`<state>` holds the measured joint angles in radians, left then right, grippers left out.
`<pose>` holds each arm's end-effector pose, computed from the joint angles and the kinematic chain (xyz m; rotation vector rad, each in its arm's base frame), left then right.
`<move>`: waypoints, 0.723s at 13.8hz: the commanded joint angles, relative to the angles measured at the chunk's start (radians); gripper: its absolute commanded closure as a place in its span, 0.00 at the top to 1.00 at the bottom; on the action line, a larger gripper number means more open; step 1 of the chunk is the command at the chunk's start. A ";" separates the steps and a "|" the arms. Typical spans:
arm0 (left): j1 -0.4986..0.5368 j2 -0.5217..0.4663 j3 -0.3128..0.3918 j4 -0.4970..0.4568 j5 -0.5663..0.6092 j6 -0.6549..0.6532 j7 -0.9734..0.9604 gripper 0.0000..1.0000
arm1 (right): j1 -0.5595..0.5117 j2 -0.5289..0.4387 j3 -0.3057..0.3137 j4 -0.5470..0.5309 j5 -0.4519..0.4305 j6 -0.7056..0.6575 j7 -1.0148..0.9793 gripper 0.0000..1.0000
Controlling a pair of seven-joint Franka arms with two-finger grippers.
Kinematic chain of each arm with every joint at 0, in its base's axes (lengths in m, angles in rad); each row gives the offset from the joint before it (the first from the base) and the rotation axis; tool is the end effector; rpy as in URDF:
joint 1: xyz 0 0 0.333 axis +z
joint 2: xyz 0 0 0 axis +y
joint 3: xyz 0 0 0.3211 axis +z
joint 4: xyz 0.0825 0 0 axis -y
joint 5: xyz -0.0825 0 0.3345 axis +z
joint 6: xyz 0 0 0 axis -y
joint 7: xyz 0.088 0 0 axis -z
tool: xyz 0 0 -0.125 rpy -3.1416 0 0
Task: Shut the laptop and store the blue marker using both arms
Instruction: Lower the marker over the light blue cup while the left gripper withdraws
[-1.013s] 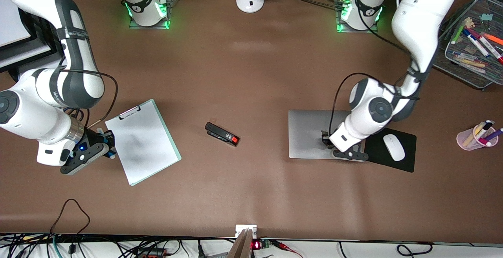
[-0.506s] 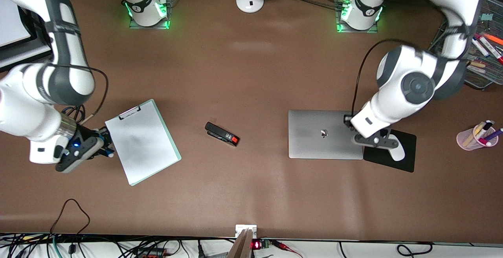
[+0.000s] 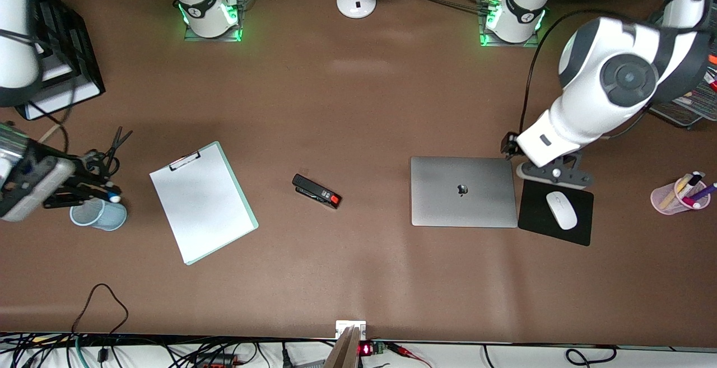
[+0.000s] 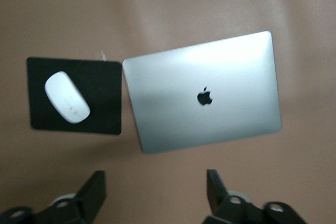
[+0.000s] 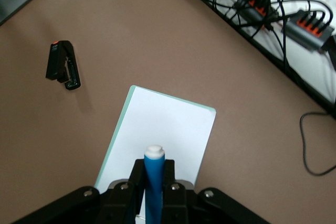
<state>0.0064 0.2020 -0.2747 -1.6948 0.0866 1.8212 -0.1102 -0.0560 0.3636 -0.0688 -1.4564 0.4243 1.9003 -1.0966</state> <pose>0.5507 -0.1314 0.4746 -3.0870 0.2769 0.0945 0.6357 -0.0357 0.4909 -2.5898 -1.1797 -0.4109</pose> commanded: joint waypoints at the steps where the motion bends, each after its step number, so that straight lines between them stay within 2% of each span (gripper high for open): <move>1: 0.038 -0.093 -0.004 0.021 0.016 -0.109 0.027 1.00 | -0.073 0.002 0.009 0.010 0.147 -0.038 -0.210 0.00; 4: 0.053 -0.096 0.002 0.145 0.022 -0.192 0.024 1.00 | -0.163 0.008 0.007 0.011 0.324 -0.066 -0.409 0.00; 7: 0.084 -0.073 0.000 0.153 0.010 -0.192 0.024 1.00 | -0.228 0.046 0.009 0.011 0.437 -0.087 -0.667 0.00; 10: 0.099 -0.033 0.000 0.216 0.010 -0.192 0.023 1.00 | -0.303 0.109 0.012 0.011 0.542 -0.153 -0.918 0.00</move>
<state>0.0903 0.1209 -0.2641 -1.5561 0.0866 1.6477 -0.1049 -0.3097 0.4269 -0.0727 -1.4588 0.8989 1.8003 -1.8806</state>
